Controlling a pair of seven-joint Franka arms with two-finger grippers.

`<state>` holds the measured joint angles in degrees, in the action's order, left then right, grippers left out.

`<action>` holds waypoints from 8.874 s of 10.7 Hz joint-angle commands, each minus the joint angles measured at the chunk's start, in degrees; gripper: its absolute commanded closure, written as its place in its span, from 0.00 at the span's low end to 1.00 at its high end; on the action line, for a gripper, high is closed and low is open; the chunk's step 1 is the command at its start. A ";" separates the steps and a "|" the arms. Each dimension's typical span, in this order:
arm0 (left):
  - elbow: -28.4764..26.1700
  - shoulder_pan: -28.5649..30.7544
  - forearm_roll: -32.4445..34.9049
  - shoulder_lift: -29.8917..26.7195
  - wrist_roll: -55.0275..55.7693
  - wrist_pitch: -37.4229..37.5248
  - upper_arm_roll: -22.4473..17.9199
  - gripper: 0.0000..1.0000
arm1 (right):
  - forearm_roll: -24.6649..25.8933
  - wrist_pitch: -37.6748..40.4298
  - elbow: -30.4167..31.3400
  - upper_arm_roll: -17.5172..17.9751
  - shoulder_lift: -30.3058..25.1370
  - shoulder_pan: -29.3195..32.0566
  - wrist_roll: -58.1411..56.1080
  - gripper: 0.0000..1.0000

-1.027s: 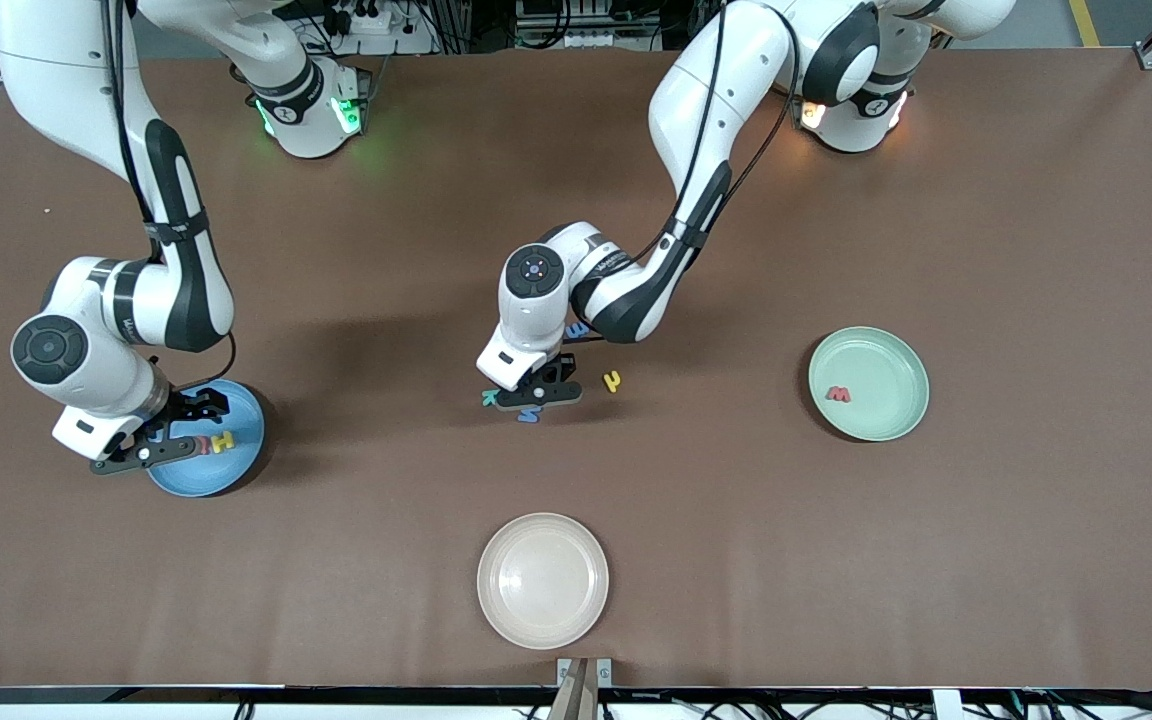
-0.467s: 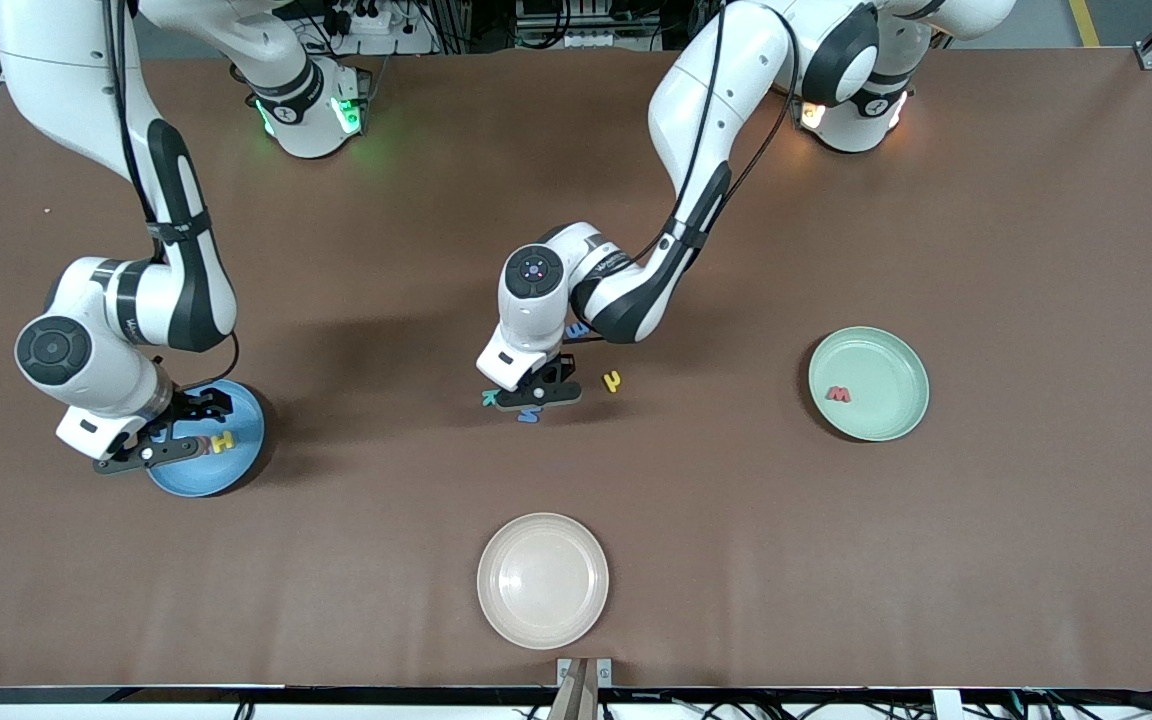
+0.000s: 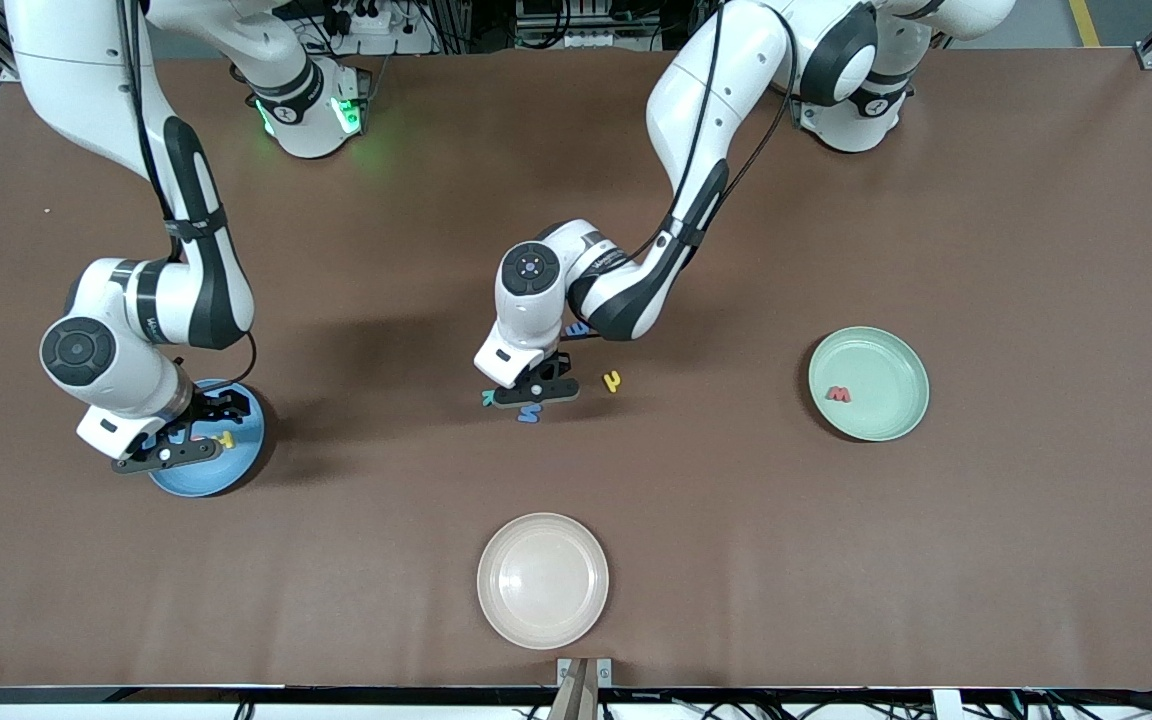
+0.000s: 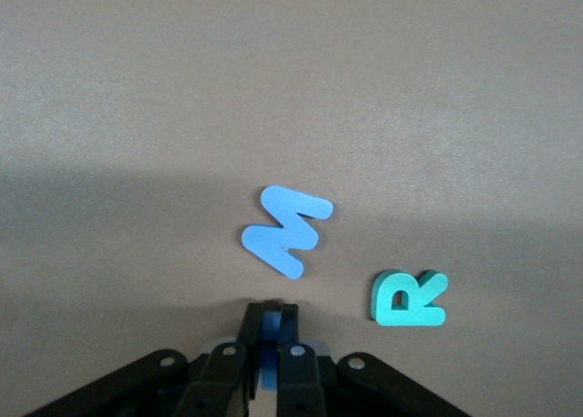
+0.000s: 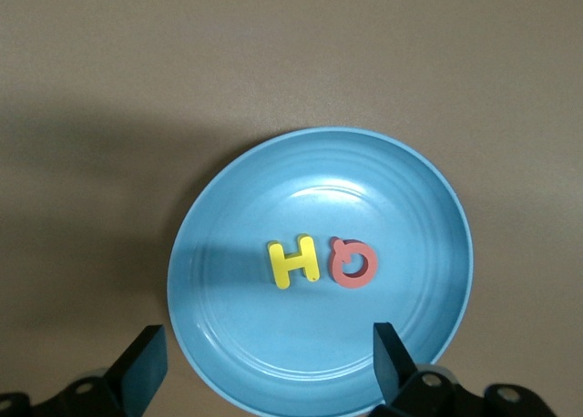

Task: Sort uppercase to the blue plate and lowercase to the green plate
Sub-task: 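Carry the blue letter to the green plate while the right gripper returns, then release the blue letter with the left gripper while the right grasps teal R, then drop the R onto the blue plate while the left gripper returns, then move the left gripper over the blue E, then lower the left gripper and close it on the blue E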

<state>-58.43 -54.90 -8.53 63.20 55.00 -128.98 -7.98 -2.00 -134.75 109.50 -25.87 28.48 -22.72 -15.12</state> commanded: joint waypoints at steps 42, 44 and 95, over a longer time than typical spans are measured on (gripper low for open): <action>-29.47 46.72 0.70 -28.13 -66.07 24.82 4.81 0.52 | -11.18 -8.24 -10.20 13.30 13.80 -22.72 46.33 1.00; -29.46 47.33 0.88 -29.10 -65.99 25.00 5.16 0.51 | -11.10 -8.07 -10.10 13.30 13.45 -22.46 46.06 1.00; -43.52 36.53 48.16 -20.14 -42.87 -11.21 46.30 0.00 | -11.27 22.69 -12.47 -7.88 4.31 -2.33 2.28 0.00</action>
<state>-101.18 -19.40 37.16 42.37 12.54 -139.26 37.44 -12.42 -112.75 96.97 -34.16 33.49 -25.88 -12.60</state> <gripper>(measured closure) 0.000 0.000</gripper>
